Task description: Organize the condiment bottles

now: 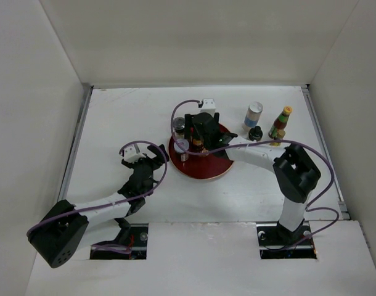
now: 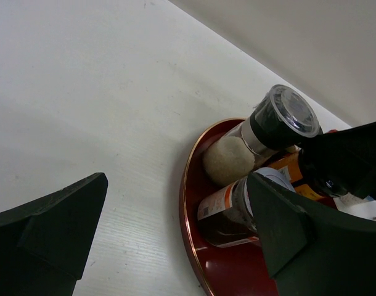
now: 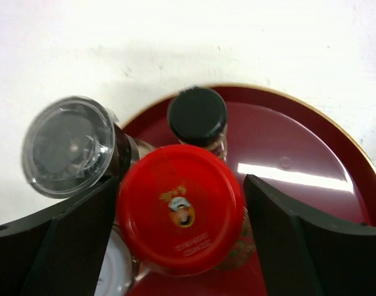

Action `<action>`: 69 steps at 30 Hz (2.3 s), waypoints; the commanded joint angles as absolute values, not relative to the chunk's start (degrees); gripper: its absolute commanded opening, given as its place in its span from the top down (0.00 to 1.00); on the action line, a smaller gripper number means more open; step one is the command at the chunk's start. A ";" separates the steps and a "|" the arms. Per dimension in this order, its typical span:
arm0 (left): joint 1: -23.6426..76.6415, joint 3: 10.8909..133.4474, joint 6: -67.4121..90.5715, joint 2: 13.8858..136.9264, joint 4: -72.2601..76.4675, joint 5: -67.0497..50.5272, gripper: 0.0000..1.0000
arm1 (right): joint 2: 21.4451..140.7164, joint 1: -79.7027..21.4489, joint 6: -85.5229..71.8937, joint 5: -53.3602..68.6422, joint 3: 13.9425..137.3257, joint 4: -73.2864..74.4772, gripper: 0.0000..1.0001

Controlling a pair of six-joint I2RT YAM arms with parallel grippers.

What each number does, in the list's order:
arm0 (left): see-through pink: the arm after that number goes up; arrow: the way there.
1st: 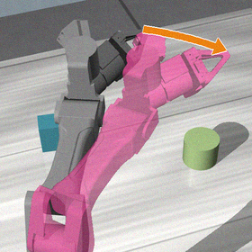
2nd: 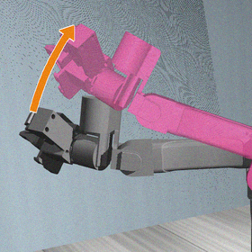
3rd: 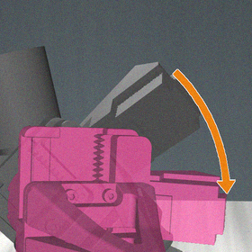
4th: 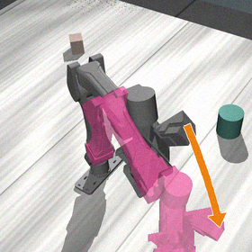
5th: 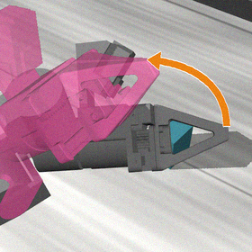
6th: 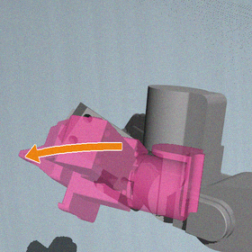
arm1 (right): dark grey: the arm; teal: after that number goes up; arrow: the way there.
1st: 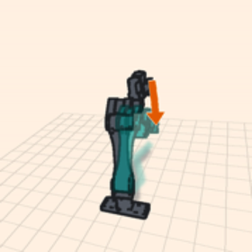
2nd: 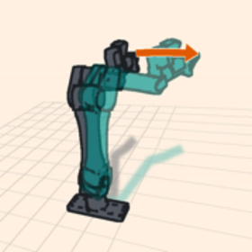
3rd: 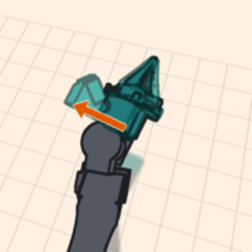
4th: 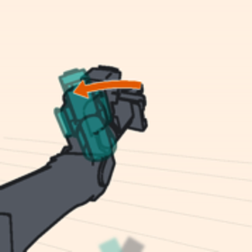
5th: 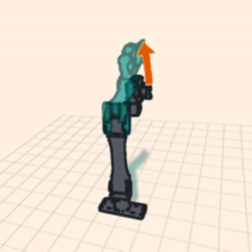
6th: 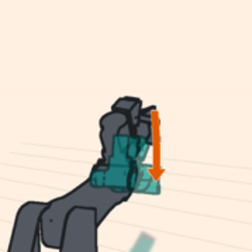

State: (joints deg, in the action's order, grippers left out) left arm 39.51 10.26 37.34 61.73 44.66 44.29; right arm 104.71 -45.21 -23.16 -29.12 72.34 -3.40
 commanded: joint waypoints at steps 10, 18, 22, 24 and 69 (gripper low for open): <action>39.07 10.81 38.06 62.40 47.37 42.80 0.00 | 78.60 -41.28 -23.90 -36.20 58.03 -6.42 0.03; 38.98 11.16 38.14 63.28 47.37 41.92 0.00 | 71.80 -27.39 -26.63 -36.39 48.43 -0.36 0.06; 39.15 11.25 38.14 62.93 47.37 41.40 0.00 | 73.65 -24.39 -26.37 -35.42 47.46 -0.09 0.05; 38.98 11.34 38.23 63.54 47.37 41.40 0.00 | 75.49 -23.34 -26.28 -33.23 47.98 -0.09 0.05; 38.54 11.87 38.50 64.86 47.37 39.81 0.00 | 103.88 -33.70 -25.22 -26.10 71.19 -13.01 0.40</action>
State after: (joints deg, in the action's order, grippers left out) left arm 38.74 10.26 37.91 65.32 44.77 40.23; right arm 104.49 -33.10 -23.88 -25.50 67.46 -7.22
